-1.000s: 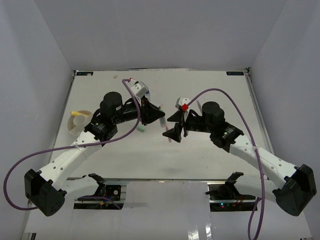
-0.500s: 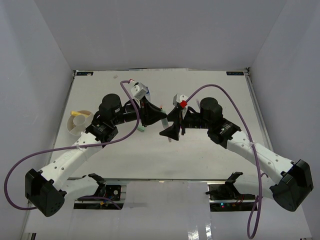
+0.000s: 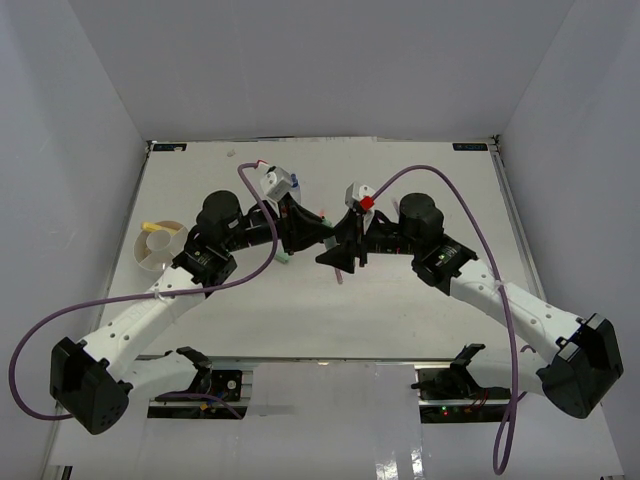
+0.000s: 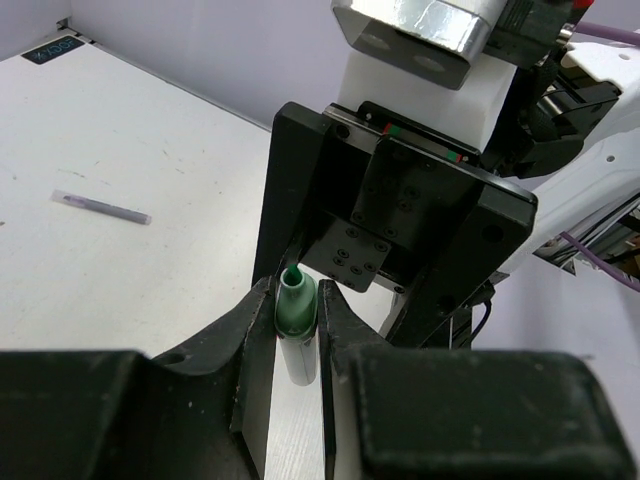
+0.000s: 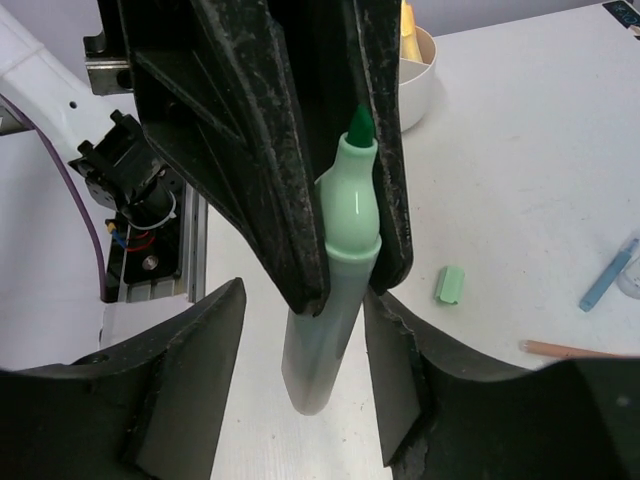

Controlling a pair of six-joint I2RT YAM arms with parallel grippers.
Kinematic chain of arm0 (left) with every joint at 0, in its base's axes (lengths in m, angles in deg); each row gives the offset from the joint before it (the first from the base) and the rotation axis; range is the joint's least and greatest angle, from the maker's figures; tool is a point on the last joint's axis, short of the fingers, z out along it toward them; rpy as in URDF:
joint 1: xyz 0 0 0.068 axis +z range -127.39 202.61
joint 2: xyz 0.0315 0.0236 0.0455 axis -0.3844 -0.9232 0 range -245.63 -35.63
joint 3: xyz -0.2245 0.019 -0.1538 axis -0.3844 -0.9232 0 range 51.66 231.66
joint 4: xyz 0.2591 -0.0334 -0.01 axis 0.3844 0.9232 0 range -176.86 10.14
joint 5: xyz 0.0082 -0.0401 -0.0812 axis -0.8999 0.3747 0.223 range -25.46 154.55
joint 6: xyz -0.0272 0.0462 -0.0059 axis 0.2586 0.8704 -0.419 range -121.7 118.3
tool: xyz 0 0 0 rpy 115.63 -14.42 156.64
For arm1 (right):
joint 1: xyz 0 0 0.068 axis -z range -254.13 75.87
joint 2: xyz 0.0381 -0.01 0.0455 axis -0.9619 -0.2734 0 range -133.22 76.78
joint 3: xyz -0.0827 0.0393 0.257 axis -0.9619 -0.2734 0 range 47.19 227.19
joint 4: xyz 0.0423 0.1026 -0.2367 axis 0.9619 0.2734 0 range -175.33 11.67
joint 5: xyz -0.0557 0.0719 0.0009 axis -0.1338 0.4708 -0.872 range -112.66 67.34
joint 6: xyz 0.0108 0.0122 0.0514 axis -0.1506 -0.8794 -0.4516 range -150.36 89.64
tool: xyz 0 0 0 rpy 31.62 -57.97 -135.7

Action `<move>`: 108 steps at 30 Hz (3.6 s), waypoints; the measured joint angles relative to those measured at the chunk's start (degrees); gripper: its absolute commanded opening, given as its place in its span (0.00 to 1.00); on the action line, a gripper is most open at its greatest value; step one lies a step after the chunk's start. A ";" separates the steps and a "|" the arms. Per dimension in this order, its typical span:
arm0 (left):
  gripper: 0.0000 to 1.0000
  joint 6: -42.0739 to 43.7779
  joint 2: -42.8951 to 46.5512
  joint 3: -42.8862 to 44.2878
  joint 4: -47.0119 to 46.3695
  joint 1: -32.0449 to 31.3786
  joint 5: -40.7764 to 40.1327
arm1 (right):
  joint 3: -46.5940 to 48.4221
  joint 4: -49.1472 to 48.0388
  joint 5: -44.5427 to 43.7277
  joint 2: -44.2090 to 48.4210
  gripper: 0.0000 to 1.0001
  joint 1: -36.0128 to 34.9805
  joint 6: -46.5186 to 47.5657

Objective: Sort the stationery into containers
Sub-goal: Close the pen cap on the pen.

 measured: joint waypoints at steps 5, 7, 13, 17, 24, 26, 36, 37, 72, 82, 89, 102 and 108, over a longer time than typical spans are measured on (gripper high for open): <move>0.21 -0.26 0.81 -1.09 -1.07 0.00 0.13 | 0.20 -0.48 0.17 -0.72 0.45 0.00 -0.92; 0.21 -0.31 1.09 -1.44 -1.42 0.00 0.35 | 0.46 -0.59 0.26 -0.83 0.41 0.00 -1.20; 0.24 -0.31 1.18 -1.84 -2.21 0.00 1.09 | 0.81 -0.66 0.42 -0.83 0.24 0.00 -1.79; 0.30 0.15 1.57 -2.08 -2.40 0.00 1.29 | 0.85 -0.63 1.09 -0.85 0.10 0.04 -2.86; 0.65 0.50 2.71 -2.71 -2.40 0.00 0.61 | 0.66 -0.59 1.31 -0.94 0.08 0.04 -2.89; 0.76 0.35 3.15 -2.73 -2.19 0.00 -0.02 | 0.15 -0.59 1.03 -0.94 0.08 0.11 -2.86; 0.98 -0.68 6.99 -2.73 3.45 0.00 -11.19 | -5.09 0.15 -3.32 -0.42 0.08 6.23 -2.89; 0.98 -1.55 7.54 -2.73 4.79 0.00 -14.29 | -5.88 0.66 -4.07 -0.13 0.08 7.13 -2.86; 0.74 -44.54 -37.70 15.32 49.94 7.98 -48.30 | -20.63 1.22 -16.65 11.21 0.08 10.01 0.26; 0.68 -47.98 -43.56 21.62 54.42 10.27 -46.62 | -21.97 -0.39 -16.48 13.11 0.08 10.01 0.22; 0.58 -48.57 -46.12 22.49 56.46 11.43 -46.18 | -22.12 -0.55 -16.50 13.35 0.08 10.01 0.22; 0.39 -49.59 -47.50 23.30 56.83 11.43 -44.46 | -22.12 -0.57 -16.50 13.53 0.08 10.01 0.22; 0.18 -50.03 -47.47 23.30 56.54 11.43 -43.89 | -22.14 -0.59 -16.15 13.53 0.08 10.01 0.24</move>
